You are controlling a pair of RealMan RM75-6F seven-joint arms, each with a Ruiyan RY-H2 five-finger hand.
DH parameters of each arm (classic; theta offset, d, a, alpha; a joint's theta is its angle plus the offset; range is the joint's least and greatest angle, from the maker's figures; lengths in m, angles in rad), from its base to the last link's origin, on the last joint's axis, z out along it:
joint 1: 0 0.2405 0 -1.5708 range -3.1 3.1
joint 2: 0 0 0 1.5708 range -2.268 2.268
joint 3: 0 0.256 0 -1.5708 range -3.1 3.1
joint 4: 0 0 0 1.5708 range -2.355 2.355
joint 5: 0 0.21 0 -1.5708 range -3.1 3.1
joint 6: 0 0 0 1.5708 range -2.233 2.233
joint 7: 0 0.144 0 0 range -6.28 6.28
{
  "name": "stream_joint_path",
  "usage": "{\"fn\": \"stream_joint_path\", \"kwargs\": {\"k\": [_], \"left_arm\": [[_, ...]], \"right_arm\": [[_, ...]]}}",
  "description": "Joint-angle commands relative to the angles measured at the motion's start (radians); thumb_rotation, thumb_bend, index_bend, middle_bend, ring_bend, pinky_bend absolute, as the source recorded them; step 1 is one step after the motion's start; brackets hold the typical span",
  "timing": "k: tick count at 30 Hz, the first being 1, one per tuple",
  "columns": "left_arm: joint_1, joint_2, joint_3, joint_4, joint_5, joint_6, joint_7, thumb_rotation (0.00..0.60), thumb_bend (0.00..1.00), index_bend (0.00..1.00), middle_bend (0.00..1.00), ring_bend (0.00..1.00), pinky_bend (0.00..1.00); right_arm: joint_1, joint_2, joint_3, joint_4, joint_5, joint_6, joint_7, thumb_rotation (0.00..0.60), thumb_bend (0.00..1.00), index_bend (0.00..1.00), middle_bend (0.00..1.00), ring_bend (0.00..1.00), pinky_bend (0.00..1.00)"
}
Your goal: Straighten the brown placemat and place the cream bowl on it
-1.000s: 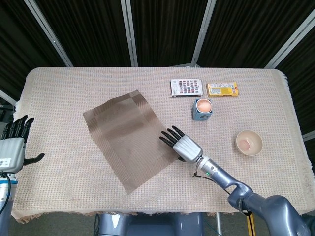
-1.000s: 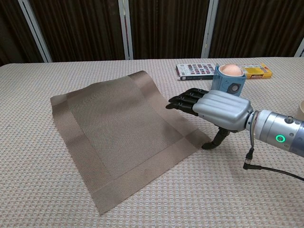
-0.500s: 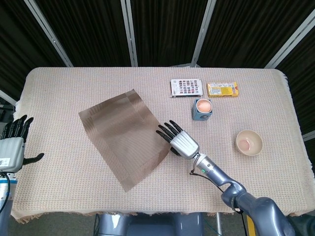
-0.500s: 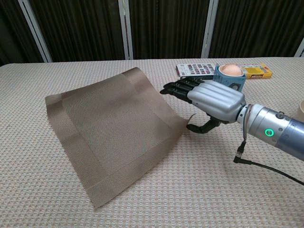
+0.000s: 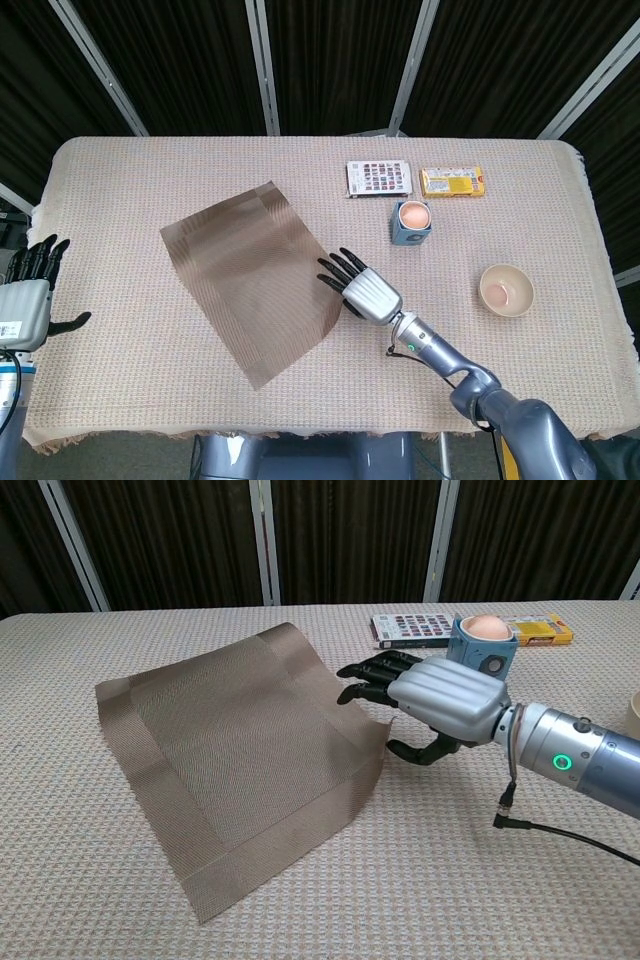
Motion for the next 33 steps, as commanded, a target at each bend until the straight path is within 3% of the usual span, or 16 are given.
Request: {"fn": "stream_joint_path", "kwargs": {"k": [1, 2, 4, 6, 15, 21, 26, 33], "left_arm": [[0.000, 0.000, 0.000, 0.001, -0.001, -0.001, -0.001, 0.600, 0.00, 0.00, 0.00, 0.00, 0.00], [0.000, 0.001, 0.000, 0.001, -0.001, -0.001, -0.001, 0.600, 0.00, 0.00, 0.00, 0.00, 0.00], [0.000, 0.001, -0.001, 0.001, -0.002, -0.001, -0.003, 0.600, 0.00, 0.00, 0.00, 0.00, 0.00], [0.001, 0.002, -0.002, 0.001, -0.002, 0.000, -0.005, 0.600, 0.00, 0.00, 0.00, 0.00, 0.00], [0.001, 0.003, 0.000, -0.001, 0.002, 0.000, -0.007, 0.600, 0.00, 0.00, 0.00, 0.00, 0.00], [0.002, 0.006, 0.003, -0.009, 0.013, 0.003, -0.009, 0.600, 0.00, 0.00, 0.00, 0.00, 0.00], [0.003, 0.007, 0.009, -0.017, 0.029, 0.006, -0.008, 0.600, 0.00, 0.00, 0.00, 0.00, 0.00], [0.004, 0.007, 0.012, -0.028, 0.042, 0.012, -0.006, 0.600, 0.00, 0.00, 0.00, 0.00, 0.00]], "right_arm": [[0.002, -0.003, -0.003, 0.001, 0.001, 0.000, 0.000, 0.600, 0.49, 0.40, 0.01, 0.00, 0.00], [0.002, -0.003, -0.004, 0.001, 0.001, 0.000, 0.000, 0.600, 0.53, 0.53, 0.03, 0.00, 0.00], [0.001, -0.005, -0.004, 0.001, 0.002, 0.004, 0.000, 0.600, 0.58, 0.71, 0.06, 0.00, 0.00], [-0.001, -0.005, -0.005, 0.000, 0.003, 0.009, 0.001, 0.600, 0.61, 0.79, 0.08, 0.00, 0.00], [-0.037, 0.082, -0.052, -0.072, -0.039, 0.112, 0.040, 0.600, 0.60, 0.82, 0.10, 0.00, 0.00], [-0.098, 0.249, -0.149, -0.162, -0.159, 0.319, -0.017, 0.600, 0.60, 0.82, 0.11, 0.00, 0.00], [-0.129, 0.414, -0.228, -0.191, -0.280, 0.468, -0.152, 0.600, 0.60, 0.82, 0.12, 0.00, 0.00], [-0.125, 0.535, -0.232, -0.185, -0.291, 0.474, -0.219, 0.600, 0.59, 0.81, 0.12, 0.00, 0.00]]}}
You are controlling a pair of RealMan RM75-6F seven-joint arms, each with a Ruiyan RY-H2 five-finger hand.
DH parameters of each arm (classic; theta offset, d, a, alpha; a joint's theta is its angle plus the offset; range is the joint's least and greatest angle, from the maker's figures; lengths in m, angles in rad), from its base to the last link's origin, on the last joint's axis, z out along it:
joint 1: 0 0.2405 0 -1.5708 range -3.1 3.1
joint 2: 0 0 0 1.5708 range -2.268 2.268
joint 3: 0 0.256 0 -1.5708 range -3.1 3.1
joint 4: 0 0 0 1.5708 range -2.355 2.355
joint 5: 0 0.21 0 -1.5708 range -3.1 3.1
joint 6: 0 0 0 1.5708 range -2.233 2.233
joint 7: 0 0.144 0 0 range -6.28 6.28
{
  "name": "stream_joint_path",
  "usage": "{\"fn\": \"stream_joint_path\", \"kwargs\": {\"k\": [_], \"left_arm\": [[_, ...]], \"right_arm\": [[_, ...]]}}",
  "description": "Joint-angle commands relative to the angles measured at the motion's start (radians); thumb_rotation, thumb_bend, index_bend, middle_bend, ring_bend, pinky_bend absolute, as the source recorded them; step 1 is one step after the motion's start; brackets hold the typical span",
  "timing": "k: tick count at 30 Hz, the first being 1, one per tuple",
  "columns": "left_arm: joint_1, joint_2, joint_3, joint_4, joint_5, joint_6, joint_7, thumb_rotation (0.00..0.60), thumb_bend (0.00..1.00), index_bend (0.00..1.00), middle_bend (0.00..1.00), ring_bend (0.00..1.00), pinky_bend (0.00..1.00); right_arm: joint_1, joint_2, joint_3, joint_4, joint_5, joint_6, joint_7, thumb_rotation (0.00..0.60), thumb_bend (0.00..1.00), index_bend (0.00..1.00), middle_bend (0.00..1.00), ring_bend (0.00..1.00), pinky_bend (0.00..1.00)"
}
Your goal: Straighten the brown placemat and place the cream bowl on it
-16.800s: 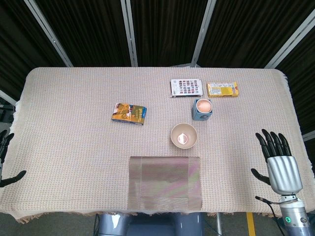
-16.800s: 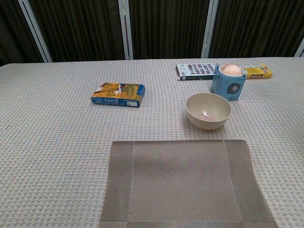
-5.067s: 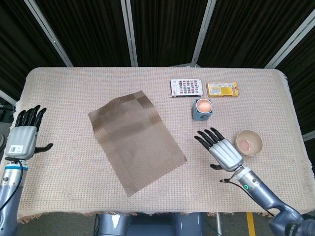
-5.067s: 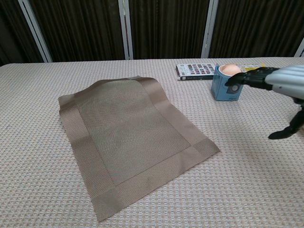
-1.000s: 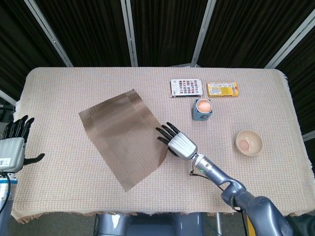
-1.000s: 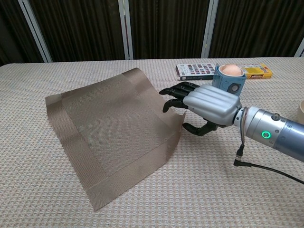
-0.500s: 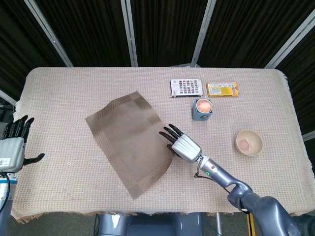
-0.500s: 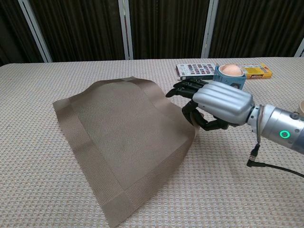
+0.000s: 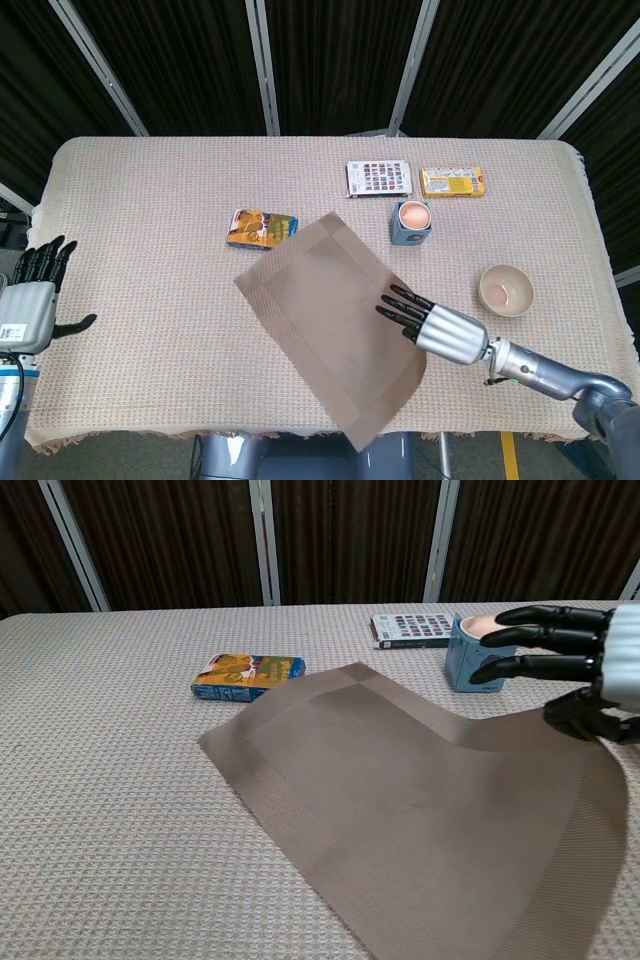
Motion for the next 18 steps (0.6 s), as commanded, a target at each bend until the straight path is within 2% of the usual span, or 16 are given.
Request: {"fn": "stream_joint_path", "kwargs": {"k": [1, 9, 13, 14, 15, 17, 18], "left_arm": [[0.001, 0.000, 0.001, -0.004, 0.004, 0.003, 0.001, 0.600, 0.00, 0.00, 0.00, 0.00, 0.00], [0.002, 0.000, 0.000, -0.003, 0.000, 0.003, 0.005, 0.600, 0.00, 0.00, 0.00, 0.00, 0.00], [0.002, -0.002, 0.002, 0.001, -0.004, 0.000, 0.007, 0.600, 0.00, 0.00, 0.00, 0.00, 0.00], [0.002, -0.002, 0.003, 0.003, -0.005, 0.000, 0.008, 0.600, 0.00, 0.00, 0.00, 0.00, 0.00], [0.003, -0.002, 0.003, 0.003, -0.005, 0.000, 0.009, 0.600, 0.00, 0.00, 0.00, 0.00, 0.00], [0.003, -0.002, 0.005, 0.007, -0.005, -0.002, 0.009, 0.600, 0.00, 0.00, 0.00, 0.00, 0.00], [0.003, -0.002, 0.005, 0.008, -0.004, -0.002, 0.009, 0.600, 0.00, 0.00, 0.00, 0.00, 0.00]], "right_arm": [[0.006, 0.055, 0.003, 0.007, 0.003, -0.014, -0.030, 0.600, 0.58, 0.81, 0.12, 0.00, 0.00], [0.099, 0.047, 0.040, 0.125, -0.001, -0.107, -0.076, 0.600, 0.55, 0.80, 0.13, 0.00, 0.00], [0.145, 0.010, 0.048, 0.188, -0.010, -0.154, -0.098, 0.600, 0.48, 0.77, 0.13, 0.00, 0.00], [0.157, -0.004, 0.052, 0.210, -0.009, -0.168, -0.106, 0.600, 0.43, 0.73, 0.11, 0.00, 0.00], [0.161, -0.011, 0.055, 0.222, -0.006, -0.173, -0.109, 0.600, 0.38, 0.62, 0.09, 0.00, 0.00], [0.164, -0.034, 0.078, 0.254, 0.020, -0.181, -0.118, 0.600, 0.16, 0.17, 0.02, 0.00, 0.00], [0.161, -0.040, 0.088, 0.262, 0.033, -0.185, -0.121, 0.600, 0.07, 0.02, 0.00, 0.00, 0.00]]}}
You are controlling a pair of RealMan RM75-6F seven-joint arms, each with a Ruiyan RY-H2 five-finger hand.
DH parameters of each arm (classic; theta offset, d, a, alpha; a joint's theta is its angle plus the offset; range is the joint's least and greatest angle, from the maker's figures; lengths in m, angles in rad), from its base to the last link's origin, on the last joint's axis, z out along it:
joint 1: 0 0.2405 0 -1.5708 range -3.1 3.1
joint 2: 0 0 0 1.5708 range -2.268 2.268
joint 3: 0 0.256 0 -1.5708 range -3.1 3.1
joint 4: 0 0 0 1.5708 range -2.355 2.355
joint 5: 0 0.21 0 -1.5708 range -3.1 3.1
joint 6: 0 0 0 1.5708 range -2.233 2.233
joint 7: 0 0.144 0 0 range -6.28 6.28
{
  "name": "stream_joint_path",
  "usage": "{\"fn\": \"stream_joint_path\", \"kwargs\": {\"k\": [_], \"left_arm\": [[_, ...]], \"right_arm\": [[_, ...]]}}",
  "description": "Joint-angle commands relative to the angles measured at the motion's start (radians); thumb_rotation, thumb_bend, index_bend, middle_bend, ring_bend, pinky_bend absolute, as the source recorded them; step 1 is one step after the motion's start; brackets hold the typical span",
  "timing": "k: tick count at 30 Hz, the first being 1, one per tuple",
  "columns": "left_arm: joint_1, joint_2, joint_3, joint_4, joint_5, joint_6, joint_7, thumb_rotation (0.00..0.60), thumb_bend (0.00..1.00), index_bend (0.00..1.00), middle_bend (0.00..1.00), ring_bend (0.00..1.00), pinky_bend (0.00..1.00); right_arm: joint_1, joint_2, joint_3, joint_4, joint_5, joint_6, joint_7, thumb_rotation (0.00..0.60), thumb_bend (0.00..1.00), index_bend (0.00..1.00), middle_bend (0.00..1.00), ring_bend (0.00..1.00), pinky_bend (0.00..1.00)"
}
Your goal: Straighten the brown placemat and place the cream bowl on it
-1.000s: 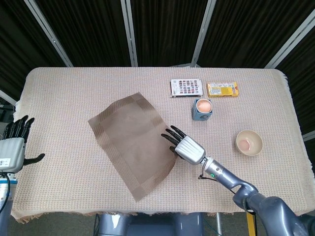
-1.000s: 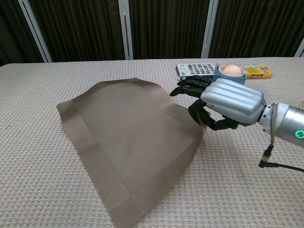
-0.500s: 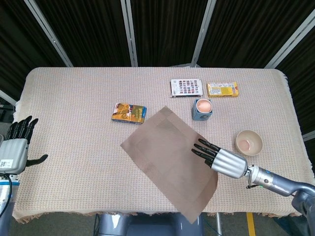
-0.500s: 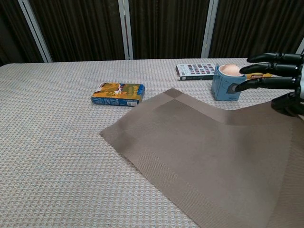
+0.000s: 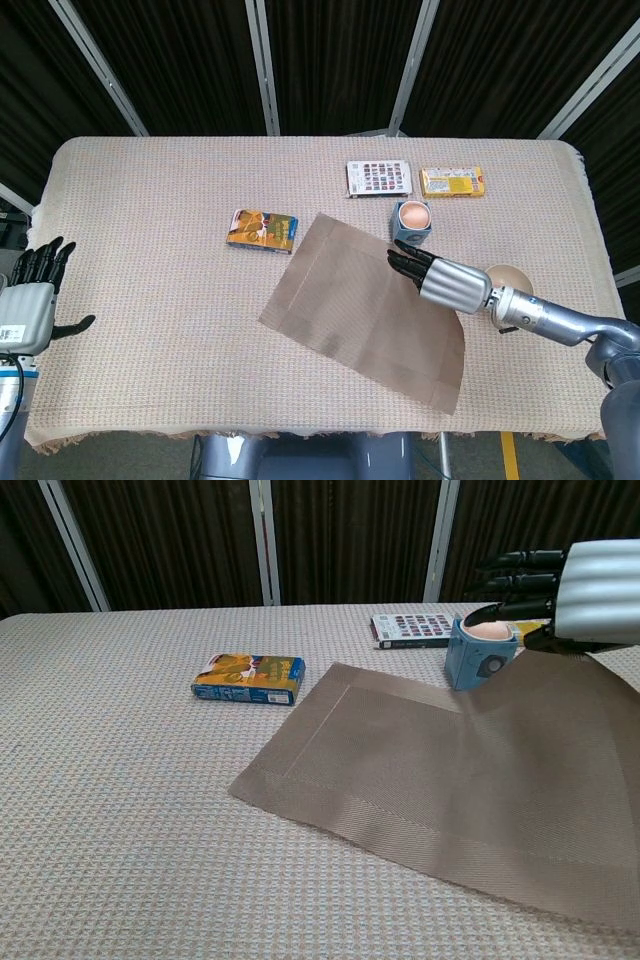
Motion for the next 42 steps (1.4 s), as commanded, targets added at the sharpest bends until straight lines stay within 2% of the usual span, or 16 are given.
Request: {"fn": "stream_joint_path", "kwargs": {"k": [1, 2, 7, 12, 19, 20, 22, 25, 29, 31, 35, 39, 42], "left_arm": [[0.000, 0.000, 0.003, 0.005, 0.001, -0.003, 0.001, 0.600, 0.00, 0.00, 0.00, 0.00, 0.00], [0.000, -0.001, 0.004, 0.008, 0.001, -0.005, 0.001, 0.600, 0.00, 0.00, 0.00, 0.00, 0.00], [-0.002, -0.001, 0.010, 0.018, 0.003, -0.016, -0.001, 0.600, 0.00, 0.00, 0.00, 0.00, 0.00], [-0.002, 0.001, 0.014, 0.014, 0.020, -0.014, -0.007, 0.600, 0.00, 0.00, 0.00, 0.00, 0.00], [-0.009, -0.004, 0.034, 0.013, 0.062, -0.027, 0.000, 0.600, 0.00, 0.00, 0.00, 0.00, 0.00], [-0.015, -0.009, 0.042, 0.016, 0.077, -0.039, 0.000, 0.600, 0.00, 0.00, 0.00, 0.00, 0.00], [-0.028, -0.019, 0.051, 0.025, 0.101, -0.058, -0.005, 0.600, 0.00, 0.00, 0.00, 0.00, 0.00], [-0.072, -0.054, 0.067, 0.072, 0.171, -0.115, -0.029, 0.600, 0.00, 0.00, 0.00, 0.00, 0.00], [-0.129, -0.103, 0.082, 0.129, 0.246, -0.180, -0.065, 0.600, 0.00, 0.05, 0.00, 0.00, 0.00], [-0.174, -0.146, 0.086, 0.180, 0.295, -0.224, -0.090, 0.600, 0.02, 0.10, 0.00, 0.00, 0.00], [-0.251, -0.233, 0.080, 0.272, 0.362, -0.280, -0.150, 0.600, 0.15, 0.18, 0.00, 0.00, 0.00], [-0.326, -0.320, 0.069, 0.375, 0.394, -0.333, -0.229, 0.600, 0.26, 0.24, 0.00, 0.00, 0.00], [-0.366, -0.367, 0.064, 0.434, 0.411, -0.357, -0.252, 0.600, 0.30, 0.26, 0.00, 0.00, 0.00]], "right_arm": [[-0.003, -0.038, 0.052, 0.045, 0.062, -0.026, -0.028, 0.600, 0.03, 0.00, 0.00, 0.00, 0.00], [-0.011, -0.042, 0.067, 0.049, 0.083, -0.031, -0.036, 0.600, 0.00, 0.00, 0.00, 0.00, 0.00], [-0.052, -0.022, 0.112, 0.030, 0.158, -0.037, -0.033, 0.600, 0.00, 0.00, 0.00, 0.00, 0.00], [-0.122, 0.051, 0.152, -0.067, 0.230, 0.014, -0.007, 0.600, 0.00, 0.00, 0.00, 0.00, 0.00], [-0.251, 0.168, 0.228, -0.356, 0.394, 0.040, 0.065, 0.600, 0.00, 0.00, 0.00, 0.00, 0.00], [-0.281, 0.189, 0.240, -0.429, 0.435, 0.034, 0.096, 0.600, 0.00, 0.00, 0.00, 0.00, 0.00], [-0.318, 0.226, 0.245, -0.532, 0.480, 0.021, 0.115, 0.600, 0.00, 0.00, 0.00, 0.00, 0.00], [-0.382, 0.314, 0.244, -0.753, 0.561, -0.015, 0.100, 0.600, 0.00, 0.00, 0.00, 0.00, 0.00], [-0.430, 0.364, 0.235, -0.889, 0.614, -0.026, 0.070, 0.600, 0.00, 0.00, 0.00, 0.00, 0.00], [-0.464, 0.384, 0.231, -0.963, 0.644, -0.019, 0.065, 0.600, 0.00, 0.00, 0.00, 0.00, 0.00], [-0.513, 0.400, 0.233, -1.062, 0.690, -0.003, 0.064, 0.600, 0.00, 0.00, 0.00, 0.00, 0.00], [-0.543, 0.401, 0.243, -1.142, 0.721, 0.010, 0.028, 0.600, 0.00, 0.00, 0.00, 0.00, 0.00], [-0.558, 0.392, 0.249, -1.182, 0.731, 0.022, 0.001, 0.600, 0.00, 0.00, 0.00, 0.00, 0.00]]}}
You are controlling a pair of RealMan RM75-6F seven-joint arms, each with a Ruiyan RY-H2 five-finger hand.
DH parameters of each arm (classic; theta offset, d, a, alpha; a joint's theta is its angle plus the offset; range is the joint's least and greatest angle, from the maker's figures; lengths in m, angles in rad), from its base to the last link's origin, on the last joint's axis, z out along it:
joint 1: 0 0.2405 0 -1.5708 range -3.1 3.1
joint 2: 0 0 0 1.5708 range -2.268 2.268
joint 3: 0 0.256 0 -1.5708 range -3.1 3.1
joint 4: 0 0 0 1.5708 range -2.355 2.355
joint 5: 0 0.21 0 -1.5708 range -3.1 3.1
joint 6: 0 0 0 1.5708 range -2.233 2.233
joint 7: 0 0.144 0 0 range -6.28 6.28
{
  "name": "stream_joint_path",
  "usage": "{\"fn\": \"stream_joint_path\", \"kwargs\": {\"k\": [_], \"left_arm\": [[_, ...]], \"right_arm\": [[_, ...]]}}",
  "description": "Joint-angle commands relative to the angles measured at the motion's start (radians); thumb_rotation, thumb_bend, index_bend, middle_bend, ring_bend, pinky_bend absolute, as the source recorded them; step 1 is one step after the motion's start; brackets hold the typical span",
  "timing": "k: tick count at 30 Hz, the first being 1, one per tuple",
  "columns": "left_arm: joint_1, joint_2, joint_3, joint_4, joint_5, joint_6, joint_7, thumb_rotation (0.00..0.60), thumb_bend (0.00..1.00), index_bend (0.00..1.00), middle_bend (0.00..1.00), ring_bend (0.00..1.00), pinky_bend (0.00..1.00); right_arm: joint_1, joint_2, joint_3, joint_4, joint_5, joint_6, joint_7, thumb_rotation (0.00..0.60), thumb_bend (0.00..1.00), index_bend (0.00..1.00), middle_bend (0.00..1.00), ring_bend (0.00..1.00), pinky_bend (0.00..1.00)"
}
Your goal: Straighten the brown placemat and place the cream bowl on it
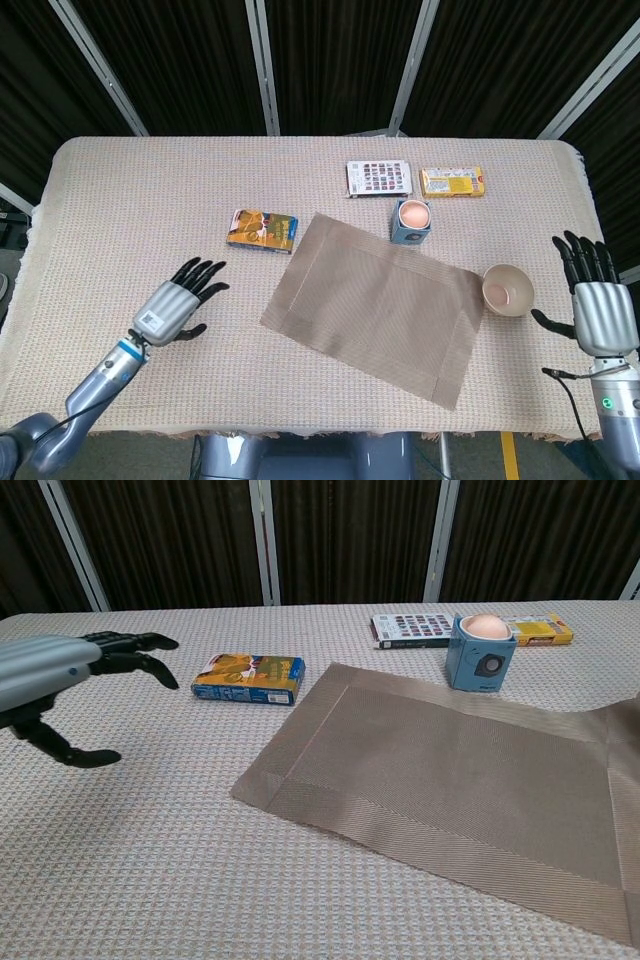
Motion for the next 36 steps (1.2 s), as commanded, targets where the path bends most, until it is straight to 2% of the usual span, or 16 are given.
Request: {"fn": "stream_joint_path", "kwargs": {"k": [1, 8, 20, 36], "left_arm": [[-0.074, -0.084, -0.009, 0.099, 0.039, -0.053, -0.050, 0.600, 0.31, 0.26, 0.00, 0.00, 0.00], [-0.143, -0.184, 0.009, 0.234, 0.078, -0.084, -0.089, 0.600, 0.31, 0.26, 0.00, 0.00, 0.00], [-0.171, -0.318, 0.069, 0.450, 0.119, -0.046, -0.188, 0.600, 0.31, 0.26, 0.00, 0.00, 0.00], [-0.192, -0.421, 0.091, 0.594, 0.111, -0.018, -0.239, 0.600, 0.31, 0.26, 0.00, 0.00, 0.00]], "right_arm": [[-0.028, -0.008, 0.012, -0.055, 0.024, 0.019, -0.041, 0.600, 0.00, 0.00, 0.00, 0.00, 0.00], [-0.046, -0.031, 0.026, -0.087, 0.043, 0.018, -0.075, 0.600, 0.00, 0.00, 0.00, 0.00, 0.00], [-0.060, -0.026, 0.057, -0.079, 0.048, -0.004, -0.048, 0.600, 0.00, 0.00, 0.00, 0.00, 0.00], [-0.077, -0.024, 0.074, -0.080, 0.033, -0.025, -0.041, 0.600, 0.00, 0.00, 0.00, 0.00, 0.00]]}}
